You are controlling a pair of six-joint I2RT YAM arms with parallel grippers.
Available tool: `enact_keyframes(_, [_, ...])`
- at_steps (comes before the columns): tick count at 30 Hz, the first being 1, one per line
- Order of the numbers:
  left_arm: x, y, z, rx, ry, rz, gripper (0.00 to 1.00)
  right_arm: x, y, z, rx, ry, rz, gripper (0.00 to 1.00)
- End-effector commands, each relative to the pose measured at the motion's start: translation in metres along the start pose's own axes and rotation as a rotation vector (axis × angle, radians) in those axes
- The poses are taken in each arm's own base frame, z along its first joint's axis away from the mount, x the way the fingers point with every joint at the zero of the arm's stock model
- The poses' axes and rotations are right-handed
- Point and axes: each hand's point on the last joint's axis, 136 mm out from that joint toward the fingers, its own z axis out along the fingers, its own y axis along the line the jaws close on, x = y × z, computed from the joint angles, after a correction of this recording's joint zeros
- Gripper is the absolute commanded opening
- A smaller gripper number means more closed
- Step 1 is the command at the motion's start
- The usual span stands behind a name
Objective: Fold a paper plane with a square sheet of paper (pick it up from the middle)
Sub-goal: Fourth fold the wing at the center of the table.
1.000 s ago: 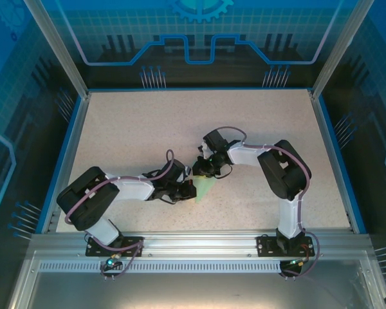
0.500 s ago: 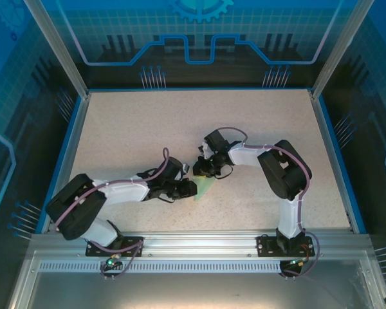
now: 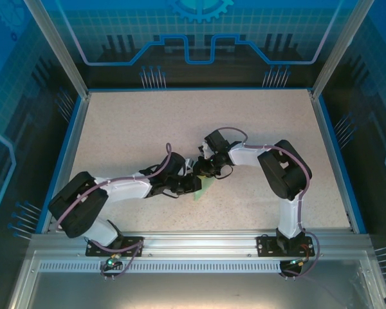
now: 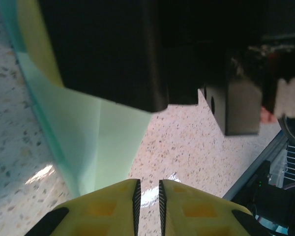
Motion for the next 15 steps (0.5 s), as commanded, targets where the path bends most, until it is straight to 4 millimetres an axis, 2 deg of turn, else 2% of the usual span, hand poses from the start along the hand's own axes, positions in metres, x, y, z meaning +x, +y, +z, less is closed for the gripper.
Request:
enact_keyframes(1, [0.001,-0.004,0.009,0.020,0.028,0.026,0.20,0.014,-0.033,0.011,0.082,0.046,0.039,0.17])
enact_keyframes(9, [0.028,0.027,0.027,-0.002,0.120,-0.035,0.21,0.015,-0.035,0.010,0.089,0.049,0.036,0.17])
enact_keyframes(13, [0.043,0.043,0.029,-0.024,0.159,-0.071,0.21,0.015,-0.037,0.009,0.094,0.047,0.040,0.17])
enact_keyframes(15, [0.049,0.045,0.030,-0.019,0.184,-0.076,0.21,0.015,-0.038,0.009,0.096,0.046,0.040,0.17])
